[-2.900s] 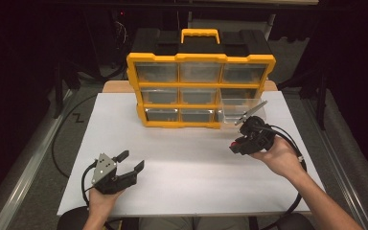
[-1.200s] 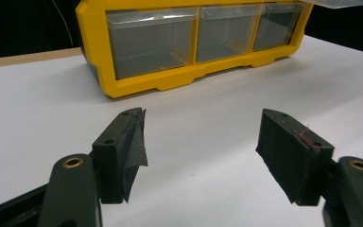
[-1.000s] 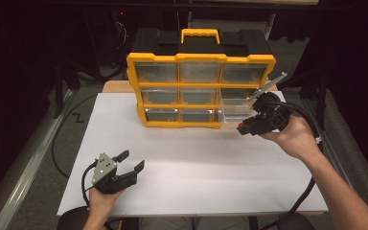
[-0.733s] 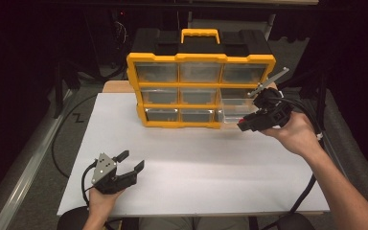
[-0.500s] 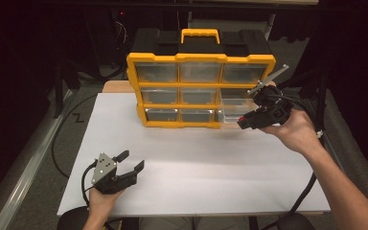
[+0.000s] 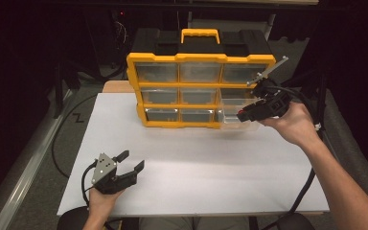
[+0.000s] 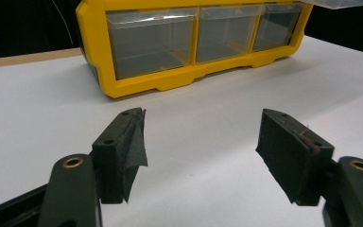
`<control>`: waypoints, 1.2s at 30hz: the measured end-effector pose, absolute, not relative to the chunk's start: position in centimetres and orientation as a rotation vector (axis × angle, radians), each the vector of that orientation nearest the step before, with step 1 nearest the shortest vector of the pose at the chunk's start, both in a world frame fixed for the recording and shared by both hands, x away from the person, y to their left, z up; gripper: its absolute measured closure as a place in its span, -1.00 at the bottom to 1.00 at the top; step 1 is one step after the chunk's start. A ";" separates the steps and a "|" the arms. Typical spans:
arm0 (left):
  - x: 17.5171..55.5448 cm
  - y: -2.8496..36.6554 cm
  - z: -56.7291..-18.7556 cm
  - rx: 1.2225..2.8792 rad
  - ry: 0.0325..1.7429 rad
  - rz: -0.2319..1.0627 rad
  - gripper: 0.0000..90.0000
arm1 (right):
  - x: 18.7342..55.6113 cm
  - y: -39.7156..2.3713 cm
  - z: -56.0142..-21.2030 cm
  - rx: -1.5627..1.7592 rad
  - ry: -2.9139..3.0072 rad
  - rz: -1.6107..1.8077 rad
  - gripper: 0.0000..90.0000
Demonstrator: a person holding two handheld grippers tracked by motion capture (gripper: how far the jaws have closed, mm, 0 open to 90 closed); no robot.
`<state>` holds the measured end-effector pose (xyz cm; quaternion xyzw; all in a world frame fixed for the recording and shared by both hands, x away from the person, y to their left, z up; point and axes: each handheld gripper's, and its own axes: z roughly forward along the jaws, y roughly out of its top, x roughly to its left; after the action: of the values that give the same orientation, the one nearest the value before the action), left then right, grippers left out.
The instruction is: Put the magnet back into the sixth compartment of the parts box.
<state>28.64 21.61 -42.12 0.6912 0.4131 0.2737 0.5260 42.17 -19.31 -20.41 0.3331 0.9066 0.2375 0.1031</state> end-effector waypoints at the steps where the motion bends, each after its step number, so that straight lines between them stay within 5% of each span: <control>1: 28.6 21.6 -42.1 1.652 0.988 0.654 -0.27 | 42.3 -19.2 -20.4 0.982 2.674 0.700 0.44; 36: 28.7 21.6 -42.1 1.653 0.988 0.652 -0.27 | 46.1 -18.6 -22.0 1.098 2.627 0.632 0.43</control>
<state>28.66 21.61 -42.13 0.6912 0.4133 0.2729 0.5263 46.13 -18.60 -22.00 0.3740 0.8951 0.2153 0.1124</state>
